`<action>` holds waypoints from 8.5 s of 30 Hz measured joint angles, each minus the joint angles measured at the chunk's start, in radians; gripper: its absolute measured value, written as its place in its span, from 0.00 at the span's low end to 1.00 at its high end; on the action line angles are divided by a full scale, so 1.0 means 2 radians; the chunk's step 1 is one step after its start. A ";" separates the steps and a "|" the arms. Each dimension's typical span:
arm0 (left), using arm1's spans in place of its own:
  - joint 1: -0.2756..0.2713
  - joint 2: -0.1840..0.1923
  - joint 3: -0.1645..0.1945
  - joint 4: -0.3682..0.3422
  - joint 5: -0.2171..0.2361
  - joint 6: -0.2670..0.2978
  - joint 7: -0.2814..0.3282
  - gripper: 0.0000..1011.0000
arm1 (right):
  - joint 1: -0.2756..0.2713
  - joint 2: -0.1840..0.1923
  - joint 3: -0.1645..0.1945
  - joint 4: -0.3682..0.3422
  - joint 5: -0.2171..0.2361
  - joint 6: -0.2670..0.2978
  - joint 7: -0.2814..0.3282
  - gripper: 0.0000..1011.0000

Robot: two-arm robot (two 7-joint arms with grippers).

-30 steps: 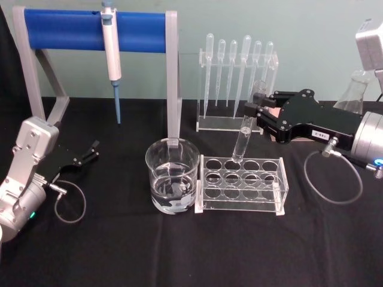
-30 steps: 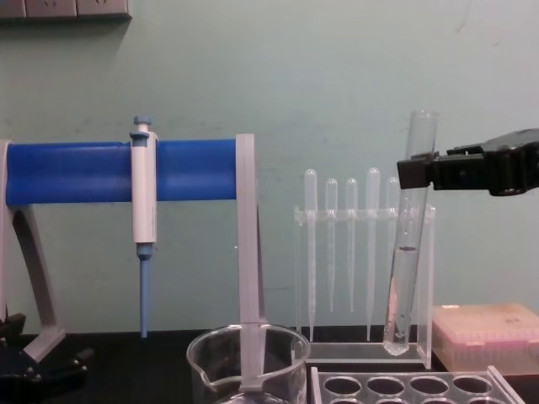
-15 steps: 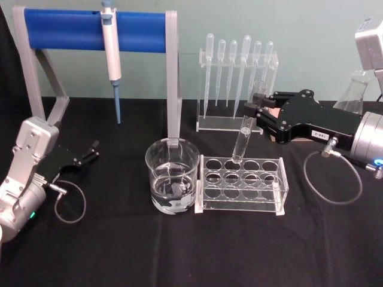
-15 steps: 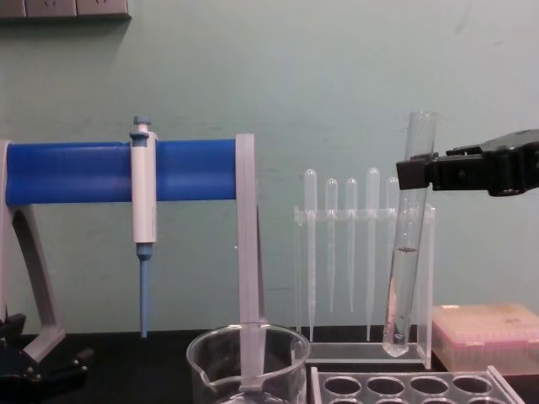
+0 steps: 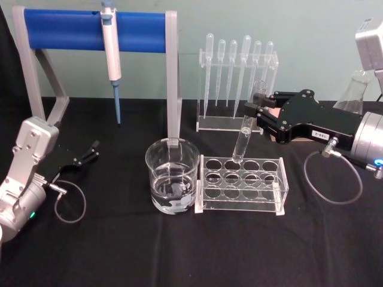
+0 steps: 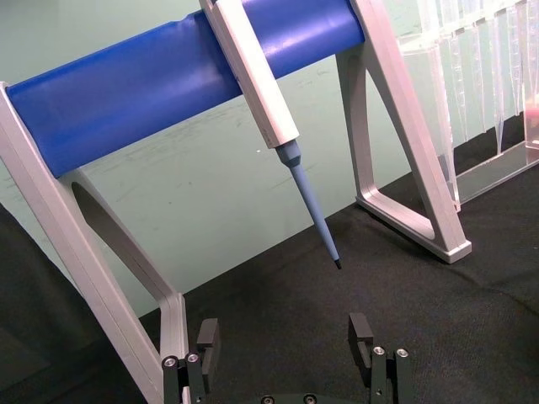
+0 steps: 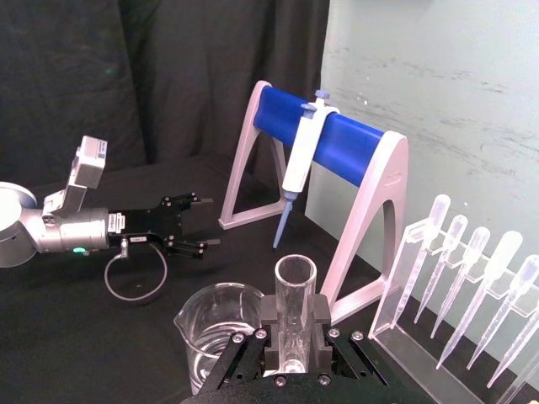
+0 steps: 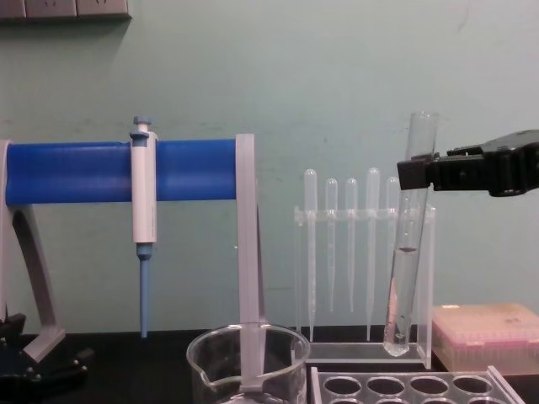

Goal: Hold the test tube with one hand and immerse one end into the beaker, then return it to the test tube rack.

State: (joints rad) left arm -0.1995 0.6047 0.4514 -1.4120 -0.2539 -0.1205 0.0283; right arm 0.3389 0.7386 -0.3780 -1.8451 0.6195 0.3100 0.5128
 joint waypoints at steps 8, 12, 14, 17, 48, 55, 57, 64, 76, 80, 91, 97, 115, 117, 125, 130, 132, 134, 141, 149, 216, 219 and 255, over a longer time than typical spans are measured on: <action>0.000 0.000 0.000 0.000 0.000 0.000 0.000 0.99 | 0.000 0.000 0.000 0.000 0.000 0.000 0.000 0.22; 0.000 0.000 0.000 0.000 0.000 0.000 0.000 0.99 | 0.000 0.000 0.000 0.000 -0.001 0.000 0.000 0.22; 0.000 0.000 0.000 0.000 0.000 0.000 0.000 0.99 | 0.000 0.000 0.000 0.000 -0.001 -0.001 0.000 0.22; 0.000 0.000 0.000 0.000 0.000 0.000 0.000 0.99 | 0.000 0.000 0.000 0.000 -0.001 -0.001 0.000 0.22; 0.000 0.000 0.000 0.000 0.000 0.000 0.000 0.99 | 0.000 0.000 0.000 0.000 -0.001 -0.001 0.001 0.22; 0.000 0.000 0.000 0.000 0.000 0.000 0.000 0.99 | 0.000 0.000 0.000 0.000 -0.001 -0.001 0.001 0.22; 0.000 0.000 0.000 0.000 0.000 0.000 0.000 0.99 | 0.000 0.000 0.000 0.000 -0.001 -0.001 0.001 0.22; 0.000 0.000 0.000 0.000 0.000 0.000 0.000 0.99 | 0.000 0.000 0.000 0.000 -0.001 -0.001 0.001 0.22; 0.000 0.000 0.000 0.000 0.000 0.000 0.000 0.99 | 0.000 0.000 0.000 0.000 -0.001 -0.001 0.001 0.22; 0.000 0.000 0.000 0.000 0.000 0.000 0.000 0.99 | 0.000 0.000 0.000 0.000 -0.001 -0.001 0.001 0.22; 0.000 0.000 0.000 0.000 0.000 0.000 0.000 0.99 | 0.000 0.000 0.000 0.000 -0.001 -0.001 0.001 0.22; 0.000 0.000 0.000 0.000 0.000 0.000 0.000 0.99 | 0.000 0.000 0.000 0.000 -0.001 -0.001 0.001 0.22; 0.000 0.000 0.000 0.000 0.000 0.000 0.000 0.99 | 0.000 0.000 0.000 0.000 -0.001 -0.001 0.001 0.22; 0.000 0.000 0.000 0.000 0.000 0.000 0.000 0.99 | 0.000 0.000 0.000 0.000 -0.001 -0.001 0.001 0.22; 0.000 0.000 0.000 0.000 0.000 0.000 0.000 0.99 | 0.000 0.000 0.000 0.000 -0.001 -0.001 0.001 0.22; 0.000 0.000 0.000 0.000 0.000 0.000 0.000 0.99 | 0.000 0.000 0.000 0.000 -0.001 -0.001 0.001 0.22; 0.000 0.000 0.000 0.000 0.000 0.000 0.000 0.99 | 0.000 0.000 0.000 0.000 -0.001 -0.001 0.001 0.22; 0.000 0.000 0.000 0.000 0.000 0.000 0.000 0.99 | 0.000 0.000 0.000 0.000 -0.001 -0.001 0.001 0.22; 0.000 0.000 0.000 0.000 0.000 0.000 0.000 0.99 | 0.000 0.000 0.000 0.000 -0.001 -0.001 0.001 0.22; 0.000 0.000 0.000 0.000 0.000 0.000 0.000 0.99 | 0.000 0.000 0.000 0.000 -0.001 -0.001 0.001 0.22; 0.000 0.000 0.000 0.000 0.000 0.000 0.000 0.99 | 0.099 -0.096 -0.142 0.093 -0.032 -0.029 0.005 0.22; 0.000 0.000 0.000 0.000 0.000 0.000 0.000 0.99 | 0.097 -0.101 -0.143 0.099 -0.037 -0.030 0.003 0.22; 0.000 0.000 0.000 0.000 0.000 0.000 0.000 0.99 | 0.074 -0.142 -0.127 0.151 -0.076 -0.027 0.006 0.22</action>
State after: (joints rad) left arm -0.1995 0.6047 0.4514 -1.4120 -0.2539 -0.1205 0.0283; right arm 0.4873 0.4540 -0.6315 -1.5434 0.4670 0.2551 0.5244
